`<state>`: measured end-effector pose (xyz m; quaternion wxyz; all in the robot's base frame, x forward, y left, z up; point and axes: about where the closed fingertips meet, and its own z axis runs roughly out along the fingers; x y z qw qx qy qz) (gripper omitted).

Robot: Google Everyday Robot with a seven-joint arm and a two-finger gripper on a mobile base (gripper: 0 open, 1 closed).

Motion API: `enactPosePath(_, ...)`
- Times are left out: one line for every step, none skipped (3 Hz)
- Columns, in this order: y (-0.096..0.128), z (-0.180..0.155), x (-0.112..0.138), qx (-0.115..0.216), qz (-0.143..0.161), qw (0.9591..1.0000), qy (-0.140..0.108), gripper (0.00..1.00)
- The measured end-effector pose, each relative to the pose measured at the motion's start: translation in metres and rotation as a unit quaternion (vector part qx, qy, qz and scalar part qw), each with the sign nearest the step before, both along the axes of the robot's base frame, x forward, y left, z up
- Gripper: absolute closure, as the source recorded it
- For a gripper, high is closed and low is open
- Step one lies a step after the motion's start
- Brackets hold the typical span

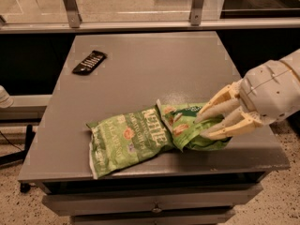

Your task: Move green rice chip bag near green jalapeno chip bag

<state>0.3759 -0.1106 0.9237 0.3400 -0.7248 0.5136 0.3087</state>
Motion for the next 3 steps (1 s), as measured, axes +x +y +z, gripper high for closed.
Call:
enactPosePath(0.006, -0.001, -0.003, 0.005, 0.002, 1.0000, -0.002, 0.11)
enactPosePath(0.009, -0.002, -0.004, 0.004, 0.001, 1.0000, -0.006, 0.00)
enactPosePath(0.002, -0.005, 0.008, -0.015, -0.025, 0.9996, -0.008, 0.00)
